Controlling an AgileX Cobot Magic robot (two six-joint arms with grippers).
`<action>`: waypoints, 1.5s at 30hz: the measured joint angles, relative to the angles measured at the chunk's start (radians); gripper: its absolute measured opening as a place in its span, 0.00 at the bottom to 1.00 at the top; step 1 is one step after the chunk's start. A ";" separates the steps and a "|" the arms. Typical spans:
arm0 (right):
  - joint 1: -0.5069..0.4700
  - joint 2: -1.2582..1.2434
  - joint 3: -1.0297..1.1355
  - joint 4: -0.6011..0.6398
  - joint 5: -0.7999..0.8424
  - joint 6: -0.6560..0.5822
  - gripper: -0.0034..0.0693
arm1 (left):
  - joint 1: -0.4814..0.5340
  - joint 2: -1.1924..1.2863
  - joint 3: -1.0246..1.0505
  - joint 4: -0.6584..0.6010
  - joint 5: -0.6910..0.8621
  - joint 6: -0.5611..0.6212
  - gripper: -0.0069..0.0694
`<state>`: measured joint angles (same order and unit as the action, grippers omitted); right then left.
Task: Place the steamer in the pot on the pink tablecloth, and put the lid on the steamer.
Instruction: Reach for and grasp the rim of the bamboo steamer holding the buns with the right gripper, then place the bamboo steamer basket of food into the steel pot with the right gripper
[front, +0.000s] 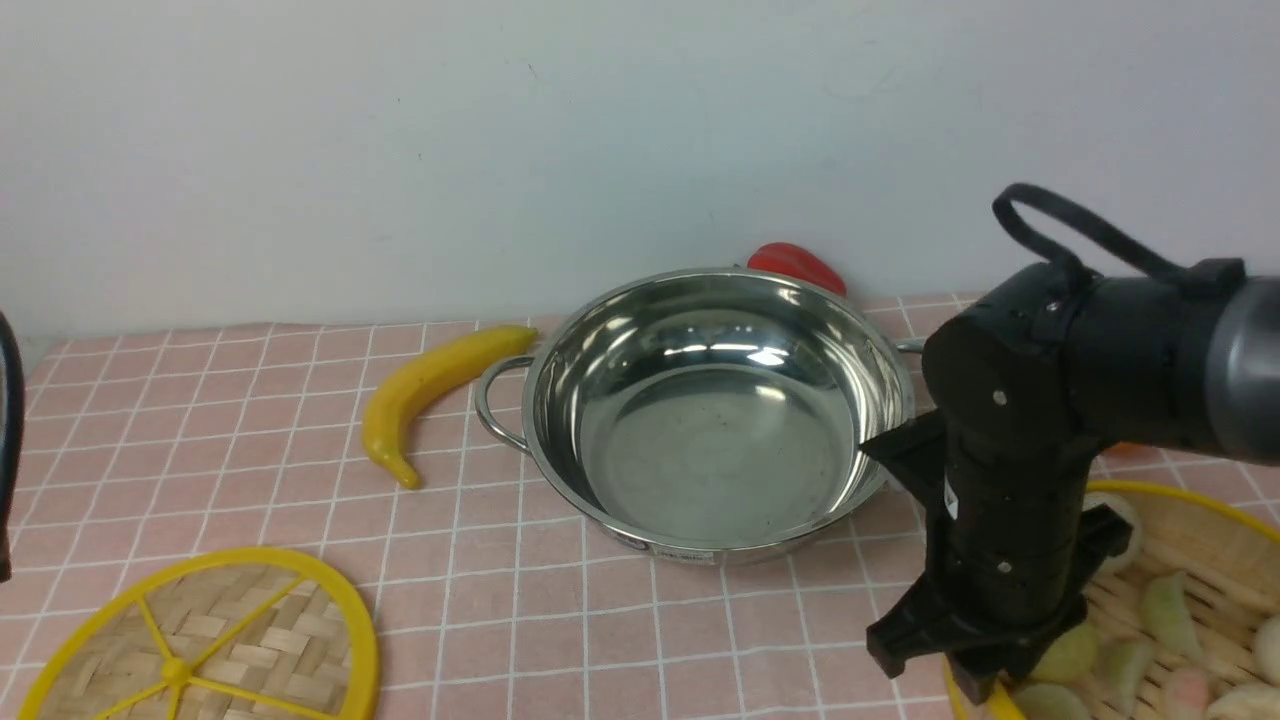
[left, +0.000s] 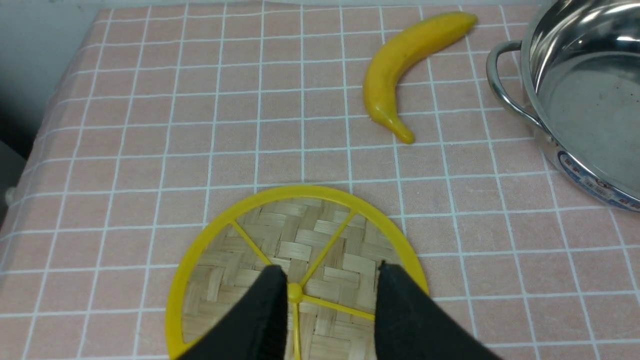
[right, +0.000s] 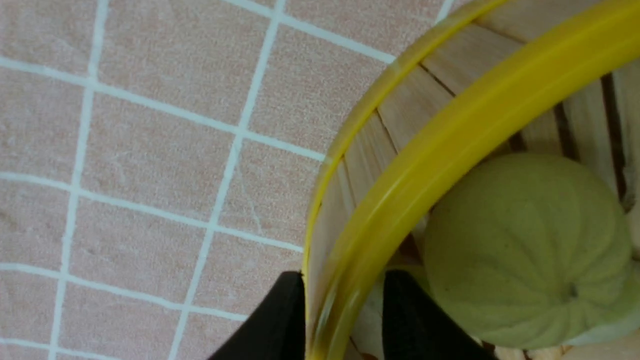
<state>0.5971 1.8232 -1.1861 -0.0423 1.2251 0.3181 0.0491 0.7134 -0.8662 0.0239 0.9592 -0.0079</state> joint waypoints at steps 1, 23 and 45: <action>0.000 0.006 0.000 0.007 0.000 0.003 0.38 | 0.000 0.000 0.000 0.000 0.000 0.000 0.41; 0.002 -0.034 -0.001 -0.079 -0.006 -0.005 0.17 | 0.000 0.000 0.000 -0.008 -0.015 0.000 0.41; 0.002 -0.303 -0.049 0.042 0.014 -0.098 0.17 | 0.000 0.000 0.000 -0.040 -0.016 0.000 0.41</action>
<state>0.5988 1.5203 -1.2353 0.0000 1.2395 0.2201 0.0491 0.7134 -0.8662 -0.0158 0.9427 -0.0079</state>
